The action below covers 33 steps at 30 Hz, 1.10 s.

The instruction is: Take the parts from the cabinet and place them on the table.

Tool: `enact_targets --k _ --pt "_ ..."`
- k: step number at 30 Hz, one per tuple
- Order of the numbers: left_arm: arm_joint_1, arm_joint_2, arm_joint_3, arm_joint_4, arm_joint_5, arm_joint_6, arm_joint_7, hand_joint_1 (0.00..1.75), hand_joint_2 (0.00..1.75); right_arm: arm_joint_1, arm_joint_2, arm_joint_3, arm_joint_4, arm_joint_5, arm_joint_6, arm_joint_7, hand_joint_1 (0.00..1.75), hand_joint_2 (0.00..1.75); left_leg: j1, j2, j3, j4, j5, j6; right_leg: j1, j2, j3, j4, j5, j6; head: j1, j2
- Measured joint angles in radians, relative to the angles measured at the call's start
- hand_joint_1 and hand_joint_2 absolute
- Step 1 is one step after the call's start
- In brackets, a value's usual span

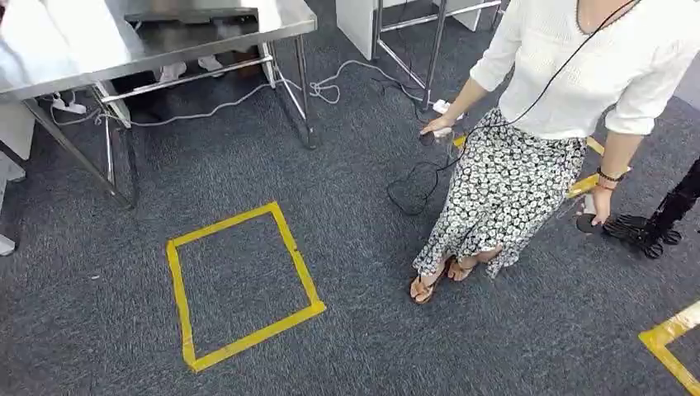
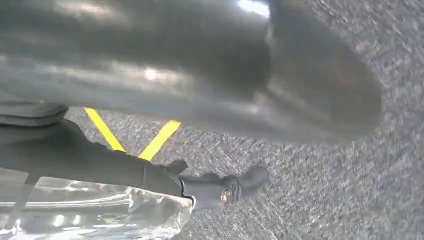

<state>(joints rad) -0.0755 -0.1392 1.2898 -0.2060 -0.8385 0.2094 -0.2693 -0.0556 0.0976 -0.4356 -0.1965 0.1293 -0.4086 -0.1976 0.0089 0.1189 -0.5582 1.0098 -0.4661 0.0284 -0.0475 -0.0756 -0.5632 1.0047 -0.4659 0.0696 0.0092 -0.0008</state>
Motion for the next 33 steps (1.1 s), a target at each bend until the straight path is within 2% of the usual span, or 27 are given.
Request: enact_targets --k 1,2,3,4,5,6,7,8,9,10,12,13,14,17,18,19,20,21,22,24,25,27,28,29,30,31,33 --pt "-0.004 0.0 0.0 0.0 -0.003 0.0 0.0 0.0 0.0 0.005 0.001 -0.002 0.001 -0.001 0.0 0.001 0.0 0.0 0.002 0.009 0.006 -0.001 -0.002 -0.004 0.002 0.009 -0.01 0.001 0.0 -0.015 -0.004 0.0" --pt "-0.007 0.0 -0.001 0.0 -0.006 0.0 0.0 0.0 0.0 0.006 0.001 -0.005 0.001 -0.003 -0.001 0.002 0.0 0.0 0.004 0.021 0.01 -0.003 -0.001 -0.008 0.005 0.021 -0.012 0.0 0.002 -0.023 -0.005 0.0" --pt "-0.007 -0.001 -0.002 0.0 -0.008 -0.001 0.0 0.0 0.0 0.006 0.0 -0.006 0.001 -0.005 -0.001 0.004 0.0 0.0 0.011 0.021 0.01 0.0 -0.003 -0.012 -0.004 0.034 -0.014 -0.003 0.009 -0.034 -0.004 0.0" --pt "-0.007 -0.001 -0.002 0.0 -0.01 -0.001 0.0 0.0 0.0 0.007 0.002 -0.006 0.001 -0.007 -0.002 0.004 0.0 0.0 0.016 -0.03 0.004 0.018 -0.029 -0.027 -0.011 0.044 -0.008 -0.003 0.014 -0.041 -0.007 0.0" --pt "-0.006 -0.001 -0.003 0.0 -0.013 -0.002 0.0 0.0 0.0 0.006 0.002 -0.007 0.001 -0.01 -0.004 0.004 0.0 0.0 0.017 -0.079 -0.013 0.066 -0.08 -0.029 -0.009 0.053 -0.014 -0.002 0.021 -0.052 -0.006 0.0" --pt "-0.003 -0.001 -0.005 0.0 -0.016 -0.002 0.0 0.0 0.0 0.006 0.003 -0.008 0.001 -0.011 -0.006 0.005 0.0 0.0 0.017 -0.104 -0.039 0.136 -0.132 -0.029 -0.007 0.064 -0.02 -0.002 0.027 -0.06 -0.007 0.0" --pt "-0.001 0.0 -0.006 0.0 -0.018 -0.002 0.0 0.0 0.0 0.006 0.004 -0.008 0.001 -0.013 -0.007 0.005 0.0 0.0 0.017 -0.115 -0.071 0.224 -0.179 -0.028 -0.002 0.078 -0.028 -0.001 0.032 -0.065 -0.008 0.0" --pt "0.0 0.0 -0.006 0.0 -0.019 -0.002 0.0 0.0 0.0 0.006 0.006 -0.009 0.001 -0.013 -0.007 0.005 0.0 0.0 0.017 -0.118 -0.095 0.285 -0.205 -0.026 0.001 0.091 -0.034 -0.001 0.036 -0.066 -0.007 0.0" --pt "0.0 0.0 -0.007 0.0 -0.019 -0.002 0.0 0.0 0.0 0.008 0.006 -0.011 0.001 -0.014 -0.008 0.005 0.0 0.0 0.017 -0.118 -0.101 0.31 -0.208 -0.023 0.002 0.105 -0.039 -0.001 0.04 -0.064 -0.008 0.0" --pt "0.0 0.0 -0.007 0.0 -0.019 -0.002 0.001 0.0 0.0 0.011 0.006 -0.014 0.001 -0.015 -0.008 0.006 0.0 0.0 0.017 -0.119 -0.084 0.285 -0.187 -0.018 0.003 0.12 -0.043 -0.001 0.045 -0.062 -0.007 0.0" --pt "0.0 0.0 -0.008 0.0 -0.023 -0.002 0.001 0.0 0.0 0.012 0.006 -0.015 0.001 -0.016 -0.01 0.009 0.0 0.0 0.017 -0.132 0.01 0.12 -0.105 -0.007 0.003 0.15 -0.046 -0.001 0.053 -0.056 -0.007 0.0" --pt "-0.001 0.0 -0.008 0.0 -0.023 -0.002 0.001 0.0 0.0 0.011 0.007 -0.015 0.001 -0.016 -0.01 0.01 0.0 0.0 0.018 -0.173 0.065 0.026 -0.072 0.002 0.002 0.162 -0.047 -0.001 0.058 -0.05 -0.008 0.0" --pt "-0.001 0.002 -0.008 0.0 -0.024 -0.002 0.002 0.0 0.0 0.011 0.01 -0.016 0.001 -0.017 -0.01 0.01 0.0 0.0 0.01 -0.208 0.076 0.004 -0.075 -0.001 0.006 0.168 -0.047 -0.001 0.062 -0.043 -0.007 0.0" --pt "-0.003 0.002 -0.012 0.0 -0.028 -0.002 0.003 0.0 0.0 0.012 0.012 -0.017 0.001 -0.017 -0.011 0.01 0.0 0.0 -0.008 -0.177 0.071 0.005 -0.064 0.012 0.008 0.193 -0.054 -0.012 0.077 -0.021 -0.006 0.0" --pt "-0.004 0.002 -0.015 0.0 -0.028 -0.002 0.003 0.0 0.0 0.016 0.012 -0.018 0.002 -0.017 -0.011 0.01 0.0 0.0 -0.012 -0.164 0.071 -0.007 -0.051 0.023 0.009 0.204 -0.062 -0.023 0.087 -0.008 -0.008 0.0" --pt "-0.005 0.002 -0.016 0.0 -0.028 -0.002 0.003 0.0 0.0 0.016 0.012 -0.021 0.002 -0.017 -0.011 0.01 0.0 0.0 0.0 -0.147 0.073 -0.029 -0.027 0.031 0.011 0.171 -0.07 -0.001 0.082 -0.012 -0.003 0.0" --pt "-0.006 0.0 -0.018 0.0 -0.028 -0.002 0.003 0.0 0.0 0.014 0.008 -0.022 0.002 -0.017 -0.011 0.01 0.0 0.0 -0.007 -0.139 0.069 -0.037 -0.019 0.041 0.021 0.12 -0.097 0.038 0.046 -0.026 -0.004 0.0" --pt "-0.005 0.0 -0.019 0.0 -0.028 -0.003 0.003 0.0 0.0 0.013 0.009 -0.022 0.002 -0.016 -0.011 0.011 0.0 0.0 -0.009 -0.122 0.062 -0.037 -0.014 0.046 0.021 0.1 -0.128 0.106 0.0 -0.039 0.0 0.0" --pt "-0.001 0.0 -0.021 0.0 -0.028 -0.003 0.003 0.0 0.0 0.012 0.009 -0.023 0.002 -0.016 -0.011 0.011 0.0 0.0 -0.012 -0.105 0.054 -0.037 -0.01 0.048 0.021 0.091 -0.161 0.192 -0.043 -0.045 0.005 0.0" --pt "0.001 0.001 -0.022 0.0 -0.028 -0.003 0.004 0.0 0.0 0.013 0.009 -0.024 0.003 -0.016 -0.011 0.011 0.0 0.0 -0.018 -0.073 0.042 -0.035 -0.004 0.049 0.021 0.086 -0.194 0.307 -0.088 -0.039 0.005 0.0" --pt "0.001 0.0 -0.023 0.0 -0.028 -0.003 0.004 0.0 0.0 0.016 0.009 -0.024 0.003 -0.015 -0.011 0.011 0.0 0.0 -0.021 -0.059 0.037 -0.035 -0.001 0.048 0.021 0.083 -0.173 0.292 -0.084 -0.032 0.005 0.0" --pt "0.001 0.0 -0.024 0.0 -0.028 -0.003 0.004 0.0 0.0 0.018 0.008 -0.026 0.002 -0.016 -0.011 0.011 0.0 0.0 -0.024 -0.033 0.034 -0.035 0.001 0.045 0.022 0.068 -0.061 0.139 -0.048 -0.02 0.005 0.0" --pt "0.001 -0.001 -0.024 0.0 -0.029 -0.004 0.004 0.0 0.0 0.017 0.007 -0.027 0.002 -0.015 -0.011 0.011 0.0 0.0 -0.025 -0.021 0.036 -0.033 0.002 0.043 0.023 0.043 0.011 0.034 -0.027 -0.018 0.005 0.0" --pt "0.001 -0.001 -0.024 0.0 -0.029 -0.006 0.004 0.0 0.0 0.013 0.007 -0.028 0.002 -0.016 -0.011 0.011 0.0 0.0 -0.031 -0.01 0.039 -0.029 0.0 0.038 0.031 -0.007 0.053 -0.036 -0.026 -0.029 0.005 0.0" --pt "0.001 0.0 -0.024 0.0 -0.03 -0.006 0.004 0.0 0.0 0.01 0.007 -0.029 0.002 -0.016 -0.011 0.011 0.0 0.0 -0.037 0.0 0.037 -0.021 -0.003 0.033 0.037 0.001 0.056 -0.036 -0.013 -0.034 0.003 0.0" --pt "-0.001 0.0 -0.024 0.0 -0.032 -0.006 0.004 0.0 0.0 0.011 0.009 -0.03 0.002 -0.016 -0.011 0.01 0.0 0.0 -0.037 0.005 0.041 -0.02 -0.008 0.027 0.03 0.016 0.052 -0.035 -0.014 -0.04 -0.001 0.0" --pt "-0.005 0.0 -0.024 0.0 -0.033 -0.006 0.004 0.0 0.0 0.019 0.008 -0.031 0.002 -0.016 -0.011 0.01 0.0 0.0 -0.032 0.024 0.049 -0.021 -0.012 0.018 0.035 0.034 0.044 -0.037 -0.016 -0.051 -0.001 0.0"
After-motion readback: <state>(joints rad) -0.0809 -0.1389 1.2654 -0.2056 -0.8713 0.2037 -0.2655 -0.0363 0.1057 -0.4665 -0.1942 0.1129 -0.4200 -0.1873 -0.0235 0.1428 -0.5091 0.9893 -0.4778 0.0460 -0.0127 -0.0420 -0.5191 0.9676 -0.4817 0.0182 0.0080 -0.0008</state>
